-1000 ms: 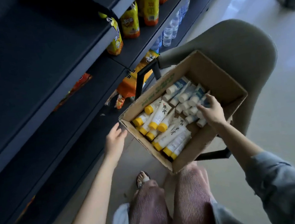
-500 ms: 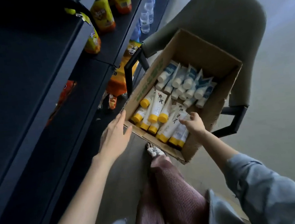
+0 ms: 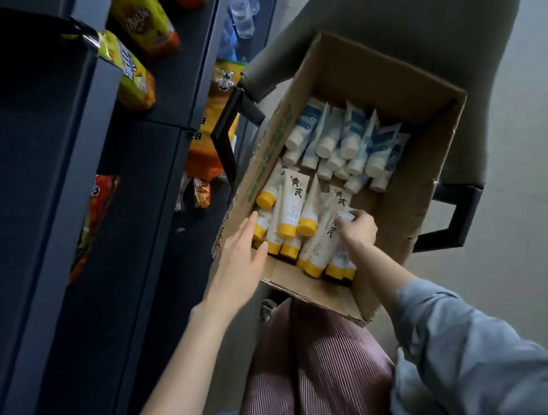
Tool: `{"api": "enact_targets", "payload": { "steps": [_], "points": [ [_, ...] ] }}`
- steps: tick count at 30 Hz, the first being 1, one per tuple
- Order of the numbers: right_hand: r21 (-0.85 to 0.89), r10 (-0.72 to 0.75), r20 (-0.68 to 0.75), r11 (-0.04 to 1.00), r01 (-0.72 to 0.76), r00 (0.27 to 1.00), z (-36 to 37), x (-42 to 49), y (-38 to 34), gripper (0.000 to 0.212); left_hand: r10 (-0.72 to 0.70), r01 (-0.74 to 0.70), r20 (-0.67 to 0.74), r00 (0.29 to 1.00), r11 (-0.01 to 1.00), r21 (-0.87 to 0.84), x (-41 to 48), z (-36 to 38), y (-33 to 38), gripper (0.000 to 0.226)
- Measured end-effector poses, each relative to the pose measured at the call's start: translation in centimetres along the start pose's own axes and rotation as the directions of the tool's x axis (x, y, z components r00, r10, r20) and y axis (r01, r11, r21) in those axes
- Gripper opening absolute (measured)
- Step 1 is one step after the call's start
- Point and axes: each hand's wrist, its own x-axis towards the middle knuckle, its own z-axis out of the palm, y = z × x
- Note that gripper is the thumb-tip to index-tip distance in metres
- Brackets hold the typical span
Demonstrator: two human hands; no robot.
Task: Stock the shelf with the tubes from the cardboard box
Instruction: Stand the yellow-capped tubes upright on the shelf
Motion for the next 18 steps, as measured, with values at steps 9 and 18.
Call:
{"api": "enact_targets", "payload": {
  "steps": [9,18],
  "points": [
    [0.157,0.002,0.003,0.988,-0.003,1.000,0.5,-1.1,0.4,0.022,0.018,-0.013,0.054,0.998,0.996,-0.088,0.2,-0.3,-0.5,0.056],
    [0.550,-0.387,0.295,0.816,0.176,0.873,-4.5,-5.9,-5.7,0.009,0.064,-0.055,0.032,0.997,0.970,-0.236,0.2,-1.5,0.6,0.059]
  ]
}}
